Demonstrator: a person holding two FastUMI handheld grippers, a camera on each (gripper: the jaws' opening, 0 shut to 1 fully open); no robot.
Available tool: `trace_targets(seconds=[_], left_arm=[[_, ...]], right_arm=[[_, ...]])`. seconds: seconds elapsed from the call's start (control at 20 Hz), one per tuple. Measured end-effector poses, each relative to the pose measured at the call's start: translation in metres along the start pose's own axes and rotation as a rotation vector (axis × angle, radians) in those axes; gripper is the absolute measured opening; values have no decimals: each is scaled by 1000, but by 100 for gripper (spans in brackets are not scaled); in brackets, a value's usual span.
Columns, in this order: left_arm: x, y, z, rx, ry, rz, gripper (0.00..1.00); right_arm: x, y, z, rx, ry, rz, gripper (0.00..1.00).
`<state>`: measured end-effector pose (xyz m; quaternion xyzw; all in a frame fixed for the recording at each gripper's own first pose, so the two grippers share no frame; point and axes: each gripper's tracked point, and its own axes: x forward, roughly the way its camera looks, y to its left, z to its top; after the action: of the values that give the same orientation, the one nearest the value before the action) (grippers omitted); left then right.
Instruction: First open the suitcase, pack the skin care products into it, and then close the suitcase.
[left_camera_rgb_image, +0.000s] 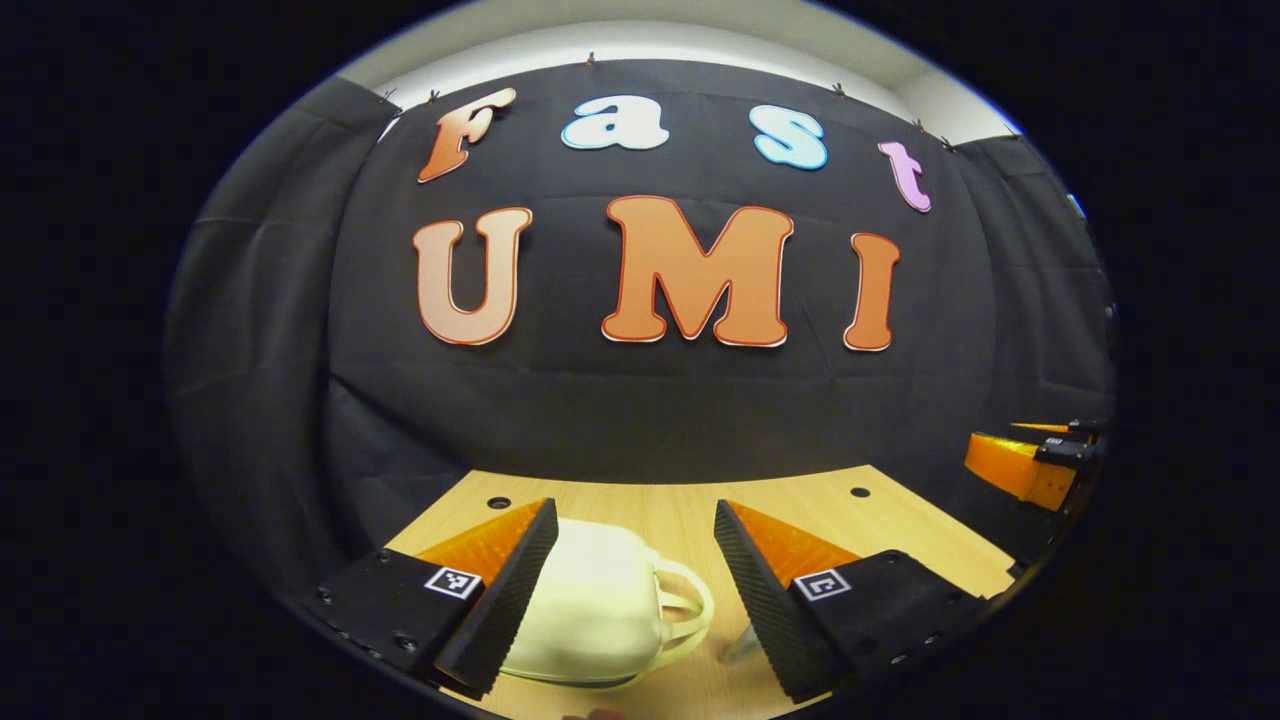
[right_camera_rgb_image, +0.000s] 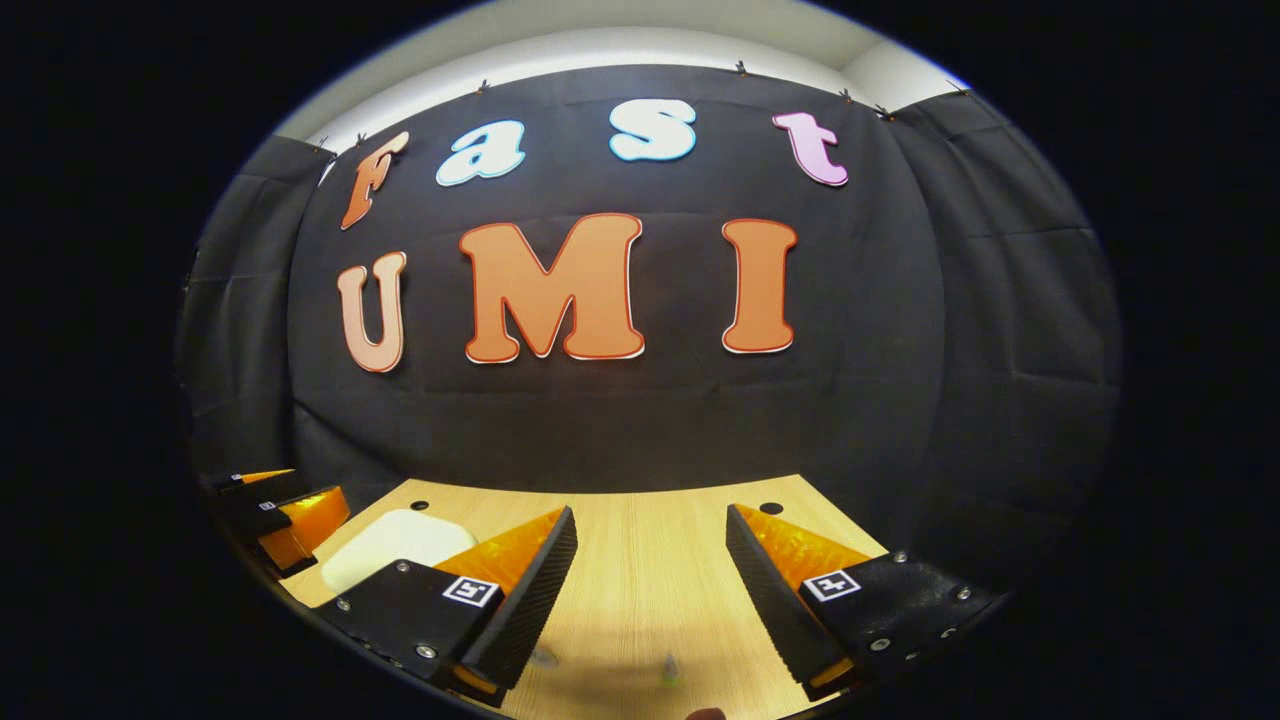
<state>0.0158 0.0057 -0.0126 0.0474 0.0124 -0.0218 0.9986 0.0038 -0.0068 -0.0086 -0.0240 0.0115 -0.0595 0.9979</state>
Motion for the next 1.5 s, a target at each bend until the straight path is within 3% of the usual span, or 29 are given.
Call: trace_targets(seconds=[0.2,0.4,0.55,0.7,0.9,1.05,1.5], left_arm=[[5,1,-6,47,11,-5,97],[10,-4,-24,178,35,-1,97],[21,-13,-50,363,91,-38,98],[25,-43,-90,552,133,-160,98],[27,-61,-144,864,169,-273,98],[45,-71,-187,1031,222,-339,98],[89,-68,-229,1134,347,-346,98]], right_arm=[[0,-4,-8,-24,16,-13,95],[2,-9,-22,-11,57,-17,95],[4,-16,-32,2,84,-33,95],[3,-27,-45,13,115,-60,95],[1,-50,-63,48,168,-120,95],[-5,-70,-77,88,210,-173,95],[-19,-112,-95,98,258,-291,95]])
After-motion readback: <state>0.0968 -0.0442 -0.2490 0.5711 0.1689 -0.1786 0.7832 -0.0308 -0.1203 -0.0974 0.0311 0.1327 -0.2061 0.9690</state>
